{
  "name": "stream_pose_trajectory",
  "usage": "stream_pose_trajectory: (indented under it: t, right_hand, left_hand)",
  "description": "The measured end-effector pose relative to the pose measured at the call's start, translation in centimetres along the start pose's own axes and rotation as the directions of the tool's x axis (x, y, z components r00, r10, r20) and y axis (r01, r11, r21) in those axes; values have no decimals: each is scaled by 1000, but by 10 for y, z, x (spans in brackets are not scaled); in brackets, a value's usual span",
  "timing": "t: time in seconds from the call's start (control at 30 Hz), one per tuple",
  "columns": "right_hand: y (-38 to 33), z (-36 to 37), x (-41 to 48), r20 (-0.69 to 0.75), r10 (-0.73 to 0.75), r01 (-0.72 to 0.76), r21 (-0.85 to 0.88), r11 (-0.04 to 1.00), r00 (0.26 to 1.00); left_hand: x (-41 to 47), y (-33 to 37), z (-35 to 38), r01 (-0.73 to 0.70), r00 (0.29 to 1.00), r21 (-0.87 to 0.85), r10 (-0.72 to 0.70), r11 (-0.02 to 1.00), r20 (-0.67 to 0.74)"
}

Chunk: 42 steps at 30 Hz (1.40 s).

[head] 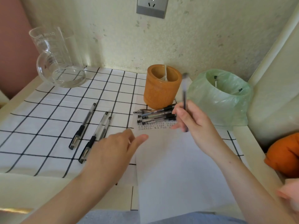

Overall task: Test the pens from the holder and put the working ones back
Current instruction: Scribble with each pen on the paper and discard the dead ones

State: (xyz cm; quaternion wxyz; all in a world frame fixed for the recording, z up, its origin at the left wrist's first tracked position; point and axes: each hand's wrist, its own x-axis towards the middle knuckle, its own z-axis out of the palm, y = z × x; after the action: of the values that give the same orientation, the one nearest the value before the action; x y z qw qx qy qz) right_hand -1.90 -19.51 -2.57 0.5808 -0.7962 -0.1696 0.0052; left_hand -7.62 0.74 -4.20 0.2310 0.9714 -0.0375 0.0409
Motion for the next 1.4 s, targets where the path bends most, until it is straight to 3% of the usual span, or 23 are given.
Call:
stream_pose_trajectory:
  t: [0.07,0.2,0.3,0.5,0.73,0.9,1.0,1.07,1.17,1.23,1.3,1.4]
  right_hand:
    - [9,-14,4,3,40,-37,-311,950,999]
    - [31,-22,9,21,-42,46,-629,776,999]
    - [47,-23,18,-7,-148,90,-765,638,989]
    - [59,-15,35,-32,-230,119,-782,612,973]
    - [53,-3,44,-85,-331,169,-726,667,940]
    - [58,4,46,-151,-342,133,-722,679,928]
    - [54,7,43,-192,-413,158,-720,676,890]
    - [46,12,38,-232,-364,147,-627,765,902]
    - [23,24,26,-155,-53,29,-159,987,987]
    - [10,31,17,53,91,-97,124,988,994]
    - [3,37,8,234,109,-179,308,934,966]
    - [1,41,0,207,117,-193,403,894,971]
  left_hand:
    - [3,-13,0,41,998,209,-28,977,-65]
    - [7,-35,4,119,991,395,-86,911,-99]
    - [7,-35,4,155,988,478,-134,865,-78]
    - [10,-36,5,173,984,506,-163,845,-65]
    - [9,-38,7,115,993,482,-111,868,-36]
    - [9,-30,1,-29,982,206,66,978,-176]
    - [8,-18,-3,-93,984,-31,87,995,-158]
    - [7,-13,0,-106,988,-227,77,968,-130]
    - [7,-8,5,-173,981,-369,129,913,-141]
    - [7,-4,6,-192,978,-409,137,892,-159]
    - [7,-1,6,-160,983,-460,101,874,-150]
    - [6,3,7,-70,997,-525,46,848,-59]
